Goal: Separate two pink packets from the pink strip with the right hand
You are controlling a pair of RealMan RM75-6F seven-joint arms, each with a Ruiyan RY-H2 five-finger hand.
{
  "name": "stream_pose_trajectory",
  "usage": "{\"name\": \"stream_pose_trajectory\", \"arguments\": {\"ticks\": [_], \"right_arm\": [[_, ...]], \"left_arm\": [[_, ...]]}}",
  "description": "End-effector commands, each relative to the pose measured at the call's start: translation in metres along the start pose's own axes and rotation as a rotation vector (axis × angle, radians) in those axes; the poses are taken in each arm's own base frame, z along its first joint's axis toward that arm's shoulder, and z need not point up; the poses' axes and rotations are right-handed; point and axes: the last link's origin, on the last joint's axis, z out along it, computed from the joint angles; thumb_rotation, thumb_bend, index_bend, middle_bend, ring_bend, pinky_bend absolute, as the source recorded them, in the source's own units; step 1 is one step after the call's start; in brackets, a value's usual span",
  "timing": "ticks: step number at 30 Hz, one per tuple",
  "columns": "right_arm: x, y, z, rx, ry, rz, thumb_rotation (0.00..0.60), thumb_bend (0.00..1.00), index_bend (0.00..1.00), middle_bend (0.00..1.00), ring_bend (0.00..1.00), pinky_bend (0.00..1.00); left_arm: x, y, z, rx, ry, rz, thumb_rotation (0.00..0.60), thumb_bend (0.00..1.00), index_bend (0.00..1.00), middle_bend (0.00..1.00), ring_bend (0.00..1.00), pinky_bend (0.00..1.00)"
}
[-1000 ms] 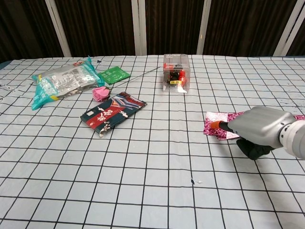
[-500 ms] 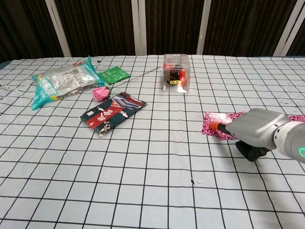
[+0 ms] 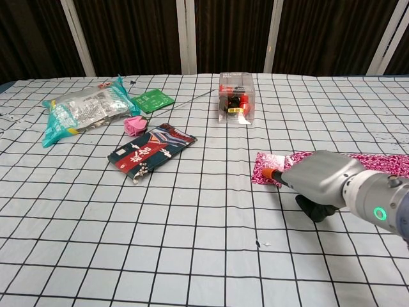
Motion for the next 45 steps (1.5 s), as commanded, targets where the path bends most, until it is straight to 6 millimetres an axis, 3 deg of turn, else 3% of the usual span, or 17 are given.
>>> {"name": "stream_pose_trajectory", "arguments": {"ticks": [1,14,20,27,33,45], "right_arm": [[0.001,-0.009,0.002,0.01,-0.002,-0.011,0.6,0.78,0.04,0.82,0.86,0.64],[0.014,-0.042,0.001,0.058,0.019,-0.034,0.6,0.78,0.04,0.82,0.86,0.64],[0.022,-0.048,0.001,0.055,0.038,-0.024,0.6,0.78,0.04,0.82,0.86,0.64],[0.033,-0.033,-0.001,0.007,0.072,0.003,0.6,0.78,0.04,0.82,0.86,0.64],[0.036,-0.009,-0.006,-0.045,0.088,0.029,0.6,0.78,0.04,0.82,0.86,0.64],[0.023,0.027,-0.013,-0.1,0.039,0.04,0.6,0.78,0.04,0.82,0.86,0.64]], "left_arm": [[0.001,-0.001,0.0,0.004,0.003,-0.002,0.6,0.35,0.16,0.0,0.0,0.09],[0.002,-0.003,0.001,0.004,0.001,-0.016,0.6,0.35,0.16,0.0,0.0,0.09],[0.003,-0.004,0.001,0.002,0.0,-0.02,0.6,0.35,0.16,0.0,0.0,0.09],[0.003,-0.005,0.001,0.004,0.001,-0.022,0.6,0.35,0.16,0.0,0.0,0.09],[0.002,-0.003,0.001,0.0,-0.001,-0.013,0.6,0.35,0.16,0.0,0.0,0.09],[-0.001,0.0,0.001,0.004,0.001,0.006,0.6,0.35,0.16,0.0,0.0,0.09]]}}
